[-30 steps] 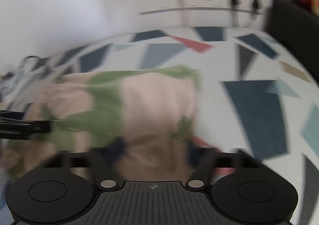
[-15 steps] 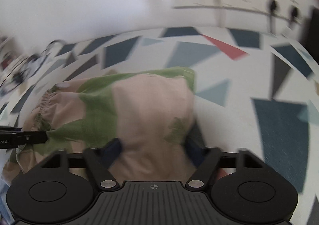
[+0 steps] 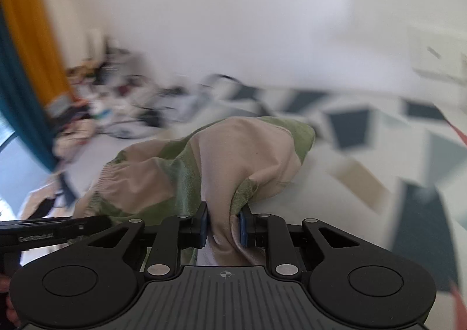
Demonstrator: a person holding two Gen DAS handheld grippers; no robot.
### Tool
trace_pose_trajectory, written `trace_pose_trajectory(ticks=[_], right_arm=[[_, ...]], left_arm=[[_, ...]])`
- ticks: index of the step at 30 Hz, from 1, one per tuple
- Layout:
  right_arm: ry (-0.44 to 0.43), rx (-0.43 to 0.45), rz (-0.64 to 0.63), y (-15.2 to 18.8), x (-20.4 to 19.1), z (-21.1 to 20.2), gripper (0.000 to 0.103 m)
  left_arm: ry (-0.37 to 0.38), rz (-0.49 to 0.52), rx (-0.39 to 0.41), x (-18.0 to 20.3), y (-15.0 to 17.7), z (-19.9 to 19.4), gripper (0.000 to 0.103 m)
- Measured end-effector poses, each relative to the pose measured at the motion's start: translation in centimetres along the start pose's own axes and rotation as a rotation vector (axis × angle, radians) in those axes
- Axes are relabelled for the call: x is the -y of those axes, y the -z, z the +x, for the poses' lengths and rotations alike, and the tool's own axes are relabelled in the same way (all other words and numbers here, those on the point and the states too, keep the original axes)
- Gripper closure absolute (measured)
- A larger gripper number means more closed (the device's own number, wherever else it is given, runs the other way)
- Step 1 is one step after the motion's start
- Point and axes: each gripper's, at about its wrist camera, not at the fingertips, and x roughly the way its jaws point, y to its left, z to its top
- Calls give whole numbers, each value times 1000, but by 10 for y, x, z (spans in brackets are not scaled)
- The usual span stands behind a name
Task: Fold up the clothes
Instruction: 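Lift the folded bundle with both grippers and carry it to the chair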
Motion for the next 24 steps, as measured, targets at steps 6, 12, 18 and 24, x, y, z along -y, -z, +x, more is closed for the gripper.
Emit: trace_pose_trajectory(ticks=[6,12,18,24], right_arm=[[-162,-20,-171,-4,-149,34,85],[-324,-65,-326,15,-305,71,85],[-529,-223,-435,69,-456,105,85],[-660,-313,-571,117,-582,121,85]], left_arm=[[-169,-100,152,-101,11,-109,76],[-380,-223,218,-204,54,-214,76],[-575,-390,276,-286,99,-315,76],[-692,-596,309,-369,133,-357,76]])
